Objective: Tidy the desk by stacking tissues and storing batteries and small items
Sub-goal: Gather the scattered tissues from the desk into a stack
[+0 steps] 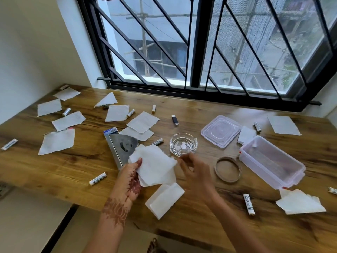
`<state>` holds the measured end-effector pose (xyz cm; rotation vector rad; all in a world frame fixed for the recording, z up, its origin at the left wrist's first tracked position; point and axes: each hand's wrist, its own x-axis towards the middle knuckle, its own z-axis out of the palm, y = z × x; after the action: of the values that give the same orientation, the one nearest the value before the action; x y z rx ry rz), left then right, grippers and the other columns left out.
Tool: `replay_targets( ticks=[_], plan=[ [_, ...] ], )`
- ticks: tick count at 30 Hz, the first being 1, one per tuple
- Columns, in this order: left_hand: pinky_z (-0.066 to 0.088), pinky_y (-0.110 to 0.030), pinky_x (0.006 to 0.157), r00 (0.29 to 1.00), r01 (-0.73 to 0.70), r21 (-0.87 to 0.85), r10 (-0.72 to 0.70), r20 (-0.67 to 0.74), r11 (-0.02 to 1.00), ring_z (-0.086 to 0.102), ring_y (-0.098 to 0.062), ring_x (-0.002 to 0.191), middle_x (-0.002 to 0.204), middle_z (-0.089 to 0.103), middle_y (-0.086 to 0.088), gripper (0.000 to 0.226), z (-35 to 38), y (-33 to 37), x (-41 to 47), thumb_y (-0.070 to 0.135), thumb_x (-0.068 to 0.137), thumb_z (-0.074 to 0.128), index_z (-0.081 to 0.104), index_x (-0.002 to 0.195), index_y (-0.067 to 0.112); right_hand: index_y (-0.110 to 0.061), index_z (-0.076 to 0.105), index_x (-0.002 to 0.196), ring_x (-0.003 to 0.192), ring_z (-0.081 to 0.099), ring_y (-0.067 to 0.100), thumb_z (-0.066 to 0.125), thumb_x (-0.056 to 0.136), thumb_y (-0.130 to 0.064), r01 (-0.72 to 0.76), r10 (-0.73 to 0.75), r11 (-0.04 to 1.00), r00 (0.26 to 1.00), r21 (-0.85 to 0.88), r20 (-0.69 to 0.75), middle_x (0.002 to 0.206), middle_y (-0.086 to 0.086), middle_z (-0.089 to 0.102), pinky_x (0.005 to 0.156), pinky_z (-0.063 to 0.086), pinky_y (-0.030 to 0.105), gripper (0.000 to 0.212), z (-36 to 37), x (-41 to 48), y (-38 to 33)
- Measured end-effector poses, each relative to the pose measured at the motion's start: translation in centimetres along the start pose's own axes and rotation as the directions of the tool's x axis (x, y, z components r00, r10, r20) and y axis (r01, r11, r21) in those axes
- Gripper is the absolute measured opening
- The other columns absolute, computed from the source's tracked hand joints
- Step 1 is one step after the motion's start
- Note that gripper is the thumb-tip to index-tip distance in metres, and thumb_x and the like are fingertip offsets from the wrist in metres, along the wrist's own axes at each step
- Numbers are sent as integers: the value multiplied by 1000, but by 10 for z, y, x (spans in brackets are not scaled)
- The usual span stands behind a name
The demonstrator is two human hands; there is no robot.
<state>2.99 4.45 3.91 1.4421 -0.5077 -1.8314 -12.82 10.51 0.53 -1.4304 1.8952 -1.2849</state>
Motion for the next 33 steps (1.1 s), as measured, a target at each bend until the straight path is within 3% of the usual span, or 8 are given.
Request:
replay_targets(
  ticks=[3,8,12,16,18,23,28,33],
  plan=[
    [53,-33,40,999,-2,-9,2,-52,1000,56,-24,72,106,62,-12,47,-6,3,5,12,90,56,39,133,5,-16,65,94,73,57,0,64,86,-22,-113,127,987,983,-111,135,85,-10,62,62,47,10,11,-7,-12,16],
    [44,-26,25,994,-13,22,16,-107,1000,54,-24,71,81,54,-8,48,-11,5,8,14,91,54,37,134,3,-23,62,93,81,58,5,72,75,-37,-267,305,947,919,-176,251,89,-9,62,73,54,24,25,0,-27,22],
    [40,-27,22,992,2,66,7,-128,998,51,-24,66,106,54,-14,49,-12,5,8,15,91,54,36,135,4,-22,61,95,78,59,6,75,75,-24,-301,347,935,888,-189,302,84,-9,62,74,54,27,25,4,-26,18],
    [39,-25,21,991,3,65,6,-131,998,50,-23,65,113,55,-18,50,-14,4,9,15,91,54,36,136,2,-18,66,95,80,58,5,73,77,-16,-392,393,918,871,-65,295,86,-6,63,65,48,17,19,1,-23,16],
    [41,-25,23,993,-3,45,8,-117,999,51,-23,66,96,60,-12,45,-15,3,8,15,92,53,39,133,2,-19,67,92,84,59,7,71,80,-17,-439,414,898,865,27,283,88,-6,64,64,44,14,13,-4,-20,16],
    [38,-22,21,997,-20,26,22,-80,999,49,-23,65,85,56,-11,39,-11,5,3,15,92,52,42,128,3,-13,66,87,73,59,11,66,84,-16,-551,499,776,834,306,235,81,2,65,60,48,16,4,-26,-6,19],
    [40,-21,23,997,-79,-51,80,21,996,58,-26,57,64,61,-8,38,-1,7,-4,12,94,47,43,130,1,-13,62,88,89,58,21,57,89,-14,-481,595,579,801,658,62,95,12,65,82,48,33,5,-50,13,32],
    [48,-23,32,984,-37,-87,51,169,996,66,-16,46,49,68,-2,14,12,-3,-3,12,96,44,56,89,7,-19,51,87,73,51,11,51,93,-19,-173,453,741,843,649,-292,80,0,55,66,42,22,6,-61,22,8]
  ],
)
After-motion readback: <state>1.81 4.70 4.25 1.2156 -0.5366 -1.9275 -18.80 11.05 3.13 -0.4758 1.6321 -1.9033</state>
